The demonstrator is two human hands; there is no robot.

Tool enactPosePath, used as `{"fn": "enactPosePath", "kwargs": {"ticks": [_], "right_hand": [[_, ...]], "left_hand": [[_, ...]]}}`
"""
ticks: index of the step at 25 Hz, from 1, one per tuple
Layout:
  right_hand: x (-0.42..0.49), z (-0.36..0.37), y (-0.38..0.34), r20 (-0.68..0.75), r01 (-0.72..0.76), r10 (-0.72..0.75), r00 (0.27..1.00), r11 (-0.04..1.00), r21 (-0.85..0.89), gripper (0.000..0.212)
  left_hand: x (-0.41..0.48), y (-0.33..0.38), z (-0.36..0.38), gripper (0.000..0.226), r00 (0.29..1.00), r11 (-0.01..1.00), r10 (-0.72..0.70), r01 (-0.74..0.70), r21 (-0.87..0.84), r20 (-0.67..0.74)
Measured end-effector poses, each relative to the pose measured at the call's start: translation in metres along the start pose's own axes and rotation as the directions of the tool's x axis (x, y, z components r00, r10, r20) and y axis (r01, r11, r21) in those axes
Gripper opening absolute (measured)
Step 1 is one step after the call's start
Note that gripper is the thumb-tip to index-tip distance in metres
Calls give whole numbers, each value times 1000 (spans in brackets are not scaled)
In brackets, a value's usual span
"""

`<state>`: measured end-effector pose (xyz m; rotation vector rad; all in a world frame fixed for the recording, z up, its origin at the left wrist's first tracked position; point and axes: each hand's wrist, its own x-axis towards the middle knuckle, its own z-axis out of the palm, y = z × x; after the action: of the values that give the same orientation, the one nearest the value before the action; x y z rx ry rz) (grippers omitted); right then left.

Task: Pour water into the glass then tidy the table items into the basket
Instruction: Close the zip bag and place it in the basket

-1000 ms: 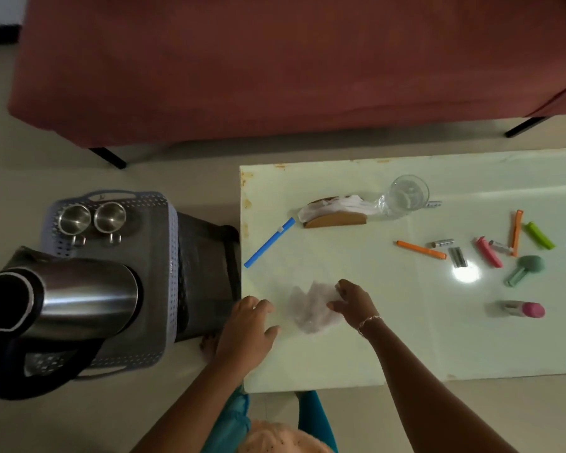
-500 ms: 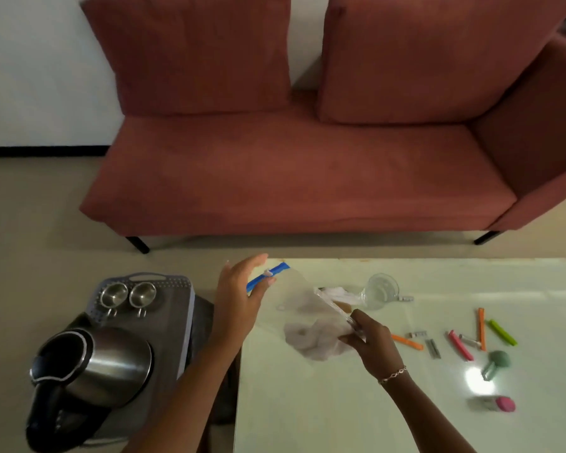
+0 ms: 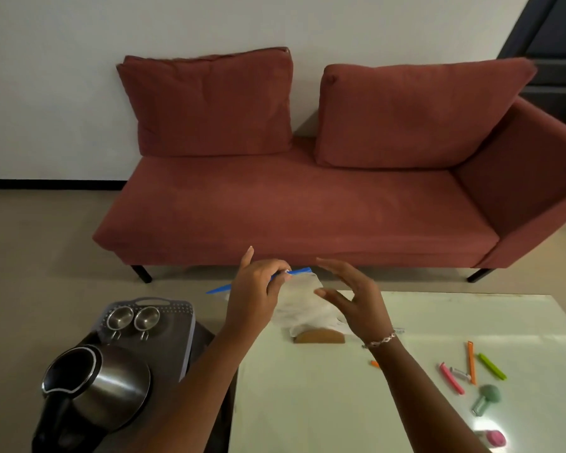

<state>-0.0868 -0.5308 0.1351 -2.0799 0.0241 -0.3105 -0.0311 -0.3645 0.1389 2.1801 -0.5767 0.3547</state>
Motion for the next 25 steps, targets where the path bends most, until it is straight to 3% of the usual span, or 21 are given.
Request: {"fn": "enactPosePath", "kwargs": {"ticks": [4,11,20,25], "right_hand": [[13,13,-32,-82,7,7,997,984,177,20],[16,18,-35,-147,-28,54,988,984,175,3],[28,-4,-28,-221,-1,63,973,962,272,26],[42,-31,-24,-301,-1,89,950,960,281,28]], "left_hand": [[1,9,-1,6,1000,999,0,1,35,-15],[2,20,-7,6,999,998,43,-43,34,-22],[13,8,-28,7,999,996,28,-32,82,43],[27,-2,-45,6,999,989,40,-43,140,29]]}}
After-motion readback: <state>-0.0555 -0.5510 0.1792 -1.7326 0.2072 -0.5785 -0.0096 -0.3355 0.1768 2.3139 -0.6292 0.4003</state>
